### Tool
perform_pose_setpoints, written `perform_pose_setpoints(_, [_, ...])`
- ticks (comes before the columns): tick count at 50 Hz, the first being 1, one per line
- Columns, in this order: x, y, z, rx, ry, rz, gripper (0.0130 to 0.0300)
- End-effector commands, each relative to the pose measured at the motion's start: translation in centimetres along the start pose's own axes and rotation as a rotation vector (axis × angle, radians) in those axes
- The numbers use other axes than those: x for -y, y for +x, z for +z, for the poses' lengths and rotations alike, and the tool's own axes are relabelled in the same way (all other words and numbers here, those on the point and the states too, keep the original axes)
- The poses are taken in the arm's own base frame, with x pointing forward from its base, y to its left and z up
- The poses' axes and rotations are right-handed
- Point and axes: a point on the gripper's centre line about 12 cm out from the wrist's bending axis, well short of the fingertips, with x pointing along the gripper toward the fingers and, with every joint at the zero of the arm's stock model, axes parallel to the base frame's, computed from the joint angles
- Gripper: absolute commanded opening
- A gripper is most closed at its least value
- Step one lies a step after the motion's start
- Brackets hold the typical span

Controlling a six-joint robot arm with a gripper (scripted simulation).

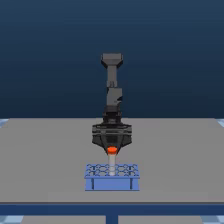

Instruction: Pick up the centrifuge tube on the rack

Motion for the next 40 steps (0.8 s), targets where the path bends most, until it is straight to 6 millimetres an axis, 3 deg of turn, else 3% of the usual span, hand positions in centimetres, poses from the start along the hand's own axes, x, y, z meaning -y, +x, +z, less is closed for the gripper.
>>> perform_pose_setpoints(1, [0.0, -0.3, 0.4, -0.018, 0.000, 0.000, 0.0130])
perform_pose_setpoints(40, [0.0, -0.9, 1.5, -0.018, 0.000, 0.000, 0.0130])
